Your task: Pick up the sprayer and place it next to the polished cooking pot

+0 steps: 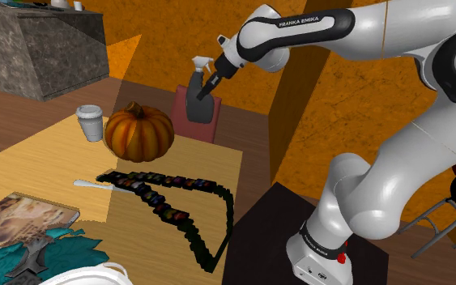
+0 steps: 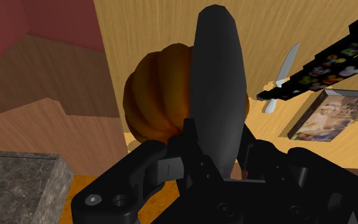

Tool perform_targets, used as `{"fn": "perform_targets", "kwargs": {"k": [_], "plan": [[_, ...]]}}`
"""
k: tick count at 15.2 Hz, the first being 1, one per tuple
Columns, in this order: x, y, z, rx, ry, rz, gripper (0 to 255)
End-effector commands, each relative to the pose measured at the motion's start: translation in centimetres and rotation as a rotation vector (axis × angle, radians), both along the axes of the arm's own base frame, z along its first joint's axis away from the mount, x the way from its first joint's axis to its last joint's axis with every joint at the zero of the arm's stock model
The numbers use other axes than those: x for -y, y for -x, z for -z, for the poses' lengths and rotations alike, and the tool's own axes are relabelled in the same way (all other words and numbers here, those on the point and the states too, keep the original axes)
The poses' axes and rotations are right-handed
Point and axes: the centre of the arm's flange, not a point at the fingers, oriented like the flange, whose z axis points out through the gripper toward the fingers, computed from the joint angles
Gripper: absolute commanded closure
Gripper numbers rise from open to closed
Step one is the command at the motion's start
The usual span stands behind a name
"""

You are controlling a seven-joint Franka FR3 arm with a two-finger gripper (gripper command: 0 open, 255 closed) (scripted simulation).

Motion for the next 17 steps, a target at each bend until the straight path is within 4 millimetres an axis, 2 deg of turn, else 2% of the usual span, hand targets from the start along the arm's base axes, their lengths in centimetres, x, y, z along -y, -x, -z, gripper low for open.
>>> {"fn": "perform_targets", "kwargs": {"k": [1, 17], "plan": [[-0.1, -0.1, -1.1, 0.000, 0.000, 0.000, 255], [-0.1, -0.1, -9.4, 0.000, 0.000, 0.000, 255]]}}
